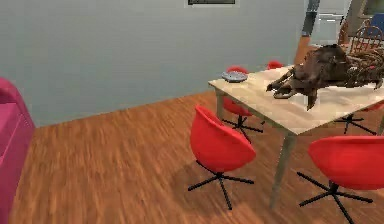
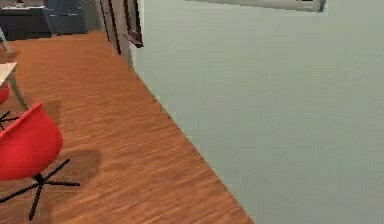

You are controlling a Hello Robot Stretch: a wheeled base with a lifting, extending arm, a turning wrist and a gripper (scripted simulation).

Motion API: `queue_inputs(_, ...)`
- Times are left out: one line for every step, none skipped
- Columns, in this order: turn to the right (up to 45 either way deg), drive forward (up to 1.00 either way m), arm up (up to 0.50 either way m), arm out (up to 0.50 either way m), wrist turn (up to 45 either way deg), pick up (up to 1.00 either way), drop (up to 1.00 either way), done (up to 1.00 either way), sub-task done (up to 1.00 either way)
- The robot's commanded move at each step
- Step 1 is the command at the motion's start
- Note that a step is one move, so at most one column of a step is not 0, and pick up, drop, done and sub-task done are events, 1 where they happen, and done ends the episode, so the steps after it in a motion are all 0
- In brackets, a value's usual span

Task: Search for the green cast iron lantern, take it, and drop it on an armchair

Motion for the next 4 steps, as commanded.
queue_inputs(45.0,0.0,0.0,0.0,0.0,0.0,0.0,0.0,0.0)
queue_inputs(15.0,0.0,0.0,0.0,0.0,0.0,0.0,0.0,0.0)
queue_inputs(0.0,0.15,0.0,0.0,0.0,0.0,0.0,0.0,0.0)
queue_inputs(-45.0,0.0,0.0,0.0,0.0,0.0,0.0,0.0,0.0)
